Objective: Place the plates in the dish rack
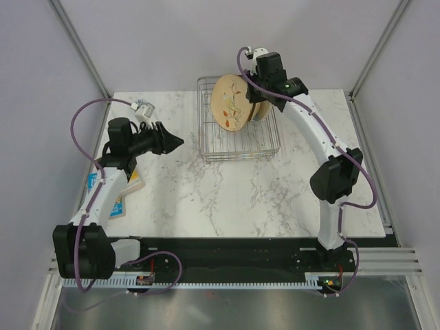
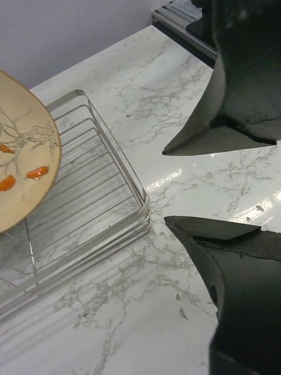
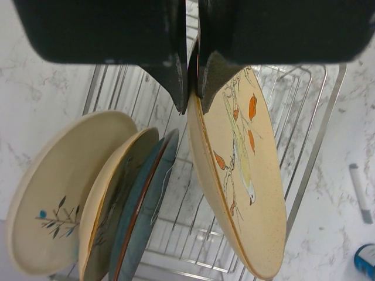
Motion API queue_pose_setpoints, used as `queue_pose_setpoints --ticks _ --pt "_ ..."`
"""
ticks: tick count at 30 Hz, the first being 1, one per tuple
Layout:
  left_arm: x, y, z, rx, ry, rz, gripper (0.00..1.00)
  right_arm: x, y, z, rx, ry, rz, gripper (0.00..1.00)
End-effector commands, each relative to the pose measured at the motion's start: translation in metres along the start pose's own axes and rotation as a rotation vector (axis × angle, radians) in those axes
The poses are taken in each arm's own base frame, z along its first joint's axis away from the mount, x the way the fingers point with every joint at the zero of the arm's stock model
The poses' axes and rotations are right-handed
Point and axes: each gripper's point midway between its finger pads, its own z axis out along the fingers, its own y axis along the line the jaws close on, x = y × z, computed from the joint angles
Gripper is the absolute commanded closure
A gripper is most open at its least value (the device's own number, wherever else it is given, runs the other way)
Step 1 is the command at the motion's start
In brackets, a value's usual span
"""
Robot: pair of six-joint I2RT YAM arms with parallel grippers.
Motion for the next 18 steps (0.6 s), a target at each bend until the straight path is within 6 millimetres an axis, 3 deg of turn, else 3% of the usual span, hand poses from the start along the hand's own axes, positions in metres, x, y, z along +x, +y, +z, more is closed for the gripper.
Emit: queue_pose_setpoints --ticks 1,7,18 --pt "0.015 0.018 0.002 -0.049 -0.001 0.032 0.48 -0.108 0.016 -0.035 0.077 -0.395 -0.004 1.00" --pt "0.037 0.020 0.000 -0.046 0.032 0.002 0.48 -0.122 0.022 -0.038 0.253 -0.488 0.044 1.00" --pt "0.052 0.021 -0.002 -0.048 0.053 -0.013 0.48 -0.131 0.025 -0.050 0.560 -0.624 0.090 1.00"
